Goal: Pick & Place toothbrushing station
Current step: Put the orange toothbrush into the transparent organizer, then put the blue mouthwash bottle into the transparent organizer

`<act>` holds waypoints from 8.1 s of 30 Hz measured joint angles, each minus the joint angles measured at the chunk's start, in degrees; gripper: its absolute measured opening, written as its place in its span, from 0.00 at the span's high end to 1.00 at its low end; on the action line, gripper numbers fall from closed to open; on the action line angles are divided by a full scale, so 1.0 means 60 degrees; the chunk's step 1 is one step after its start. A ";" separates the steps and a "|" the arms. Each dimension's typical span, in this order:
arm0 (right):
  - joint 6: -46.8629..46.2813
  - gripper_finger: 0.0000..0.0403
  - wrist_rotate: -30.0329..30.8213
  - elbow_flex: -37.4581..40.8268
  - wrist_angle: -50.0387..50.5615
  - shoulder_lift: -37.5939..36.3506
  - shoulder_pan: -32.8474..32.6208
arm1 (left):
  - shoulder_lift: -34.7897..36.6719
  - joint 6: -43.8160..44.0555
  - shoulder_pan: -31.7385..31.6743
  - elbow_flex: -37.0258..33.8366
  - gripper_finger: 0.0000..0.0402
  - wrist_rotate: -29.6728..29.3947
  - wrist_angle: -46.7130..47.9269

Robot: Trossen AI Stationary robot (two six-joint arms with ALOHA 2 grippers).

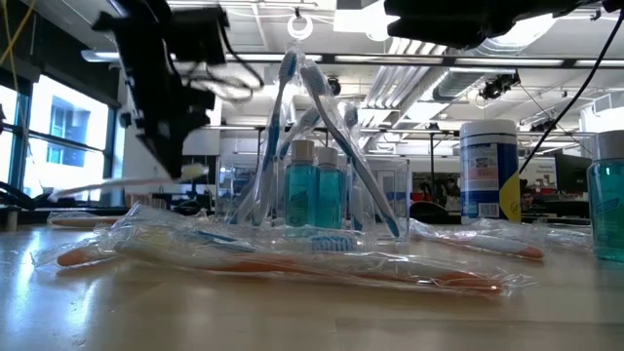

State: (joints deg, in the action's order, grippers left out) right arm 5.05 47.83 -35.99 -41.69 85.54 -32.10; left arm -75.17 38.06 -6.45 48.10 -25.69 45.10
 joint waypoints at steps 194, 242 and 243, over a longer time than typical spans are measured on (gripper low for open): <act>-0.0162 0.29 -0.0510 0.0000 0.0451 0.0000 0.0182 | -0.1047 -0.5271 0.5169 -0.3544 0.69 -0.1290 -1.6382; -0.0628 0.29 0.1059 0.0000 0.1481 -0.0047 -0.0153 | 0.1499 -0.5441 0.6843 -0.3555 0.69 -0.2575 -1.3364; -0.0628 0.29 0.1236 -0.0003 0.1542 -0.0054 -0.0181 | 0.1612 -0.5383 0.6845 -0.3555 0.69 -0.2575 -1.3243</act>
State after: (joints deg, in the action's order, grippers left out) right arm 1.28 55.25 -36.01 -32.44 85.21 -33.18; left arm -65.50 5.77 34.62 26.76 -41.15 -34.36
